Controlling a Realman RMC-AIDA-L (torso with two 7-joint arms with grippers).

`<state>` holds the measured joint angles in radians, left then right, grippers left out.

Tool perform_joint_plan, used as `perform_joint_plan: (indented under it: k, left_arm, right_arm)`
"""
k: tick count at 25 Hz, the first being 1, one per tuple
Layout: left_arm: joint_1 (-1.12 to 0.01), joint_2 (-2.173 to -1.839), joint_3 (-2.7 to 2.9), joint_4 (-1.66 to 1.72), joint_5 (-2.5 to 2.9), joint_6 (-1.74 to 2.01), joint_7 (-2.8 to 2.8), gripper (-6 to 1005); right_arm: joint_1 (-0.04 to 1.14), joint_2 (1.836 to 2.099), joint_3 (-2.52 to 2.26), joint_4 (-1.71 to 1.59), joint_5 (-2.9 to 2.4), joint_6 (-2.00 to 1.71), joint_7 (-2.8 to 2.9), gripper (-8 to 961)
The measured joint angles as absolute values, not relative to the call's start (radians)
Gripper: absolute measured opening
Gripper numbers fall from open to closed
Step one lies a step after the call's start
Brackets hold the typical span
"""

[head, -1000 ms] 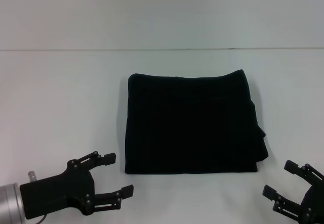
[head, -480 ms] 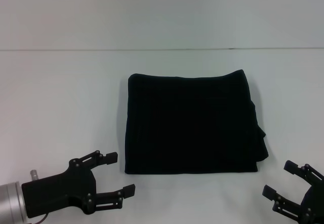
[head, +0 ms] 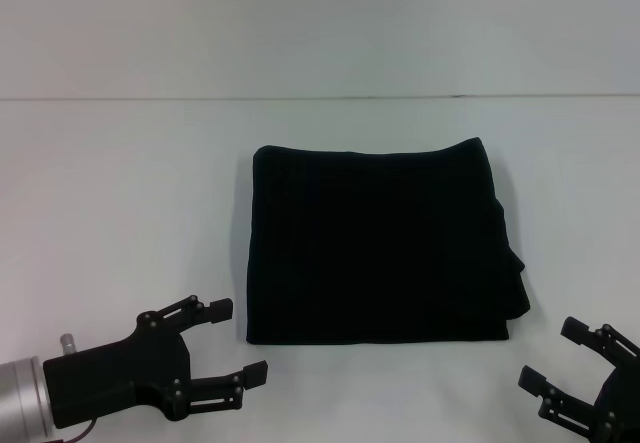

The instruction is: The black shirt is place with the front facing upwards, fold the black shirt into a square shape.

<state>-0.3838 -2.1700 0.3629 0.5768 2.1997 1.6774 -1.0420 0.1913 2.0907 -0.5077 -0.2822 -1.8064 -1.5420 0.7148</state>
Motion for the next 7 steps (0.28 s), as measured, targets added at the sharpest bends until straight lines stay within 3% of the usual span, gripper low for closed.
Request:
perform_joint_plan:
  k: [7]
  left_arm:
    - [-0.384, -2.169, 0.367, 0.576, 2.200, 1.673, -1.043, 936]
  right_arm:
    - [0.186, 2.092, -0.508, -0.282, -1.804, -1.545, 0.715, 919]
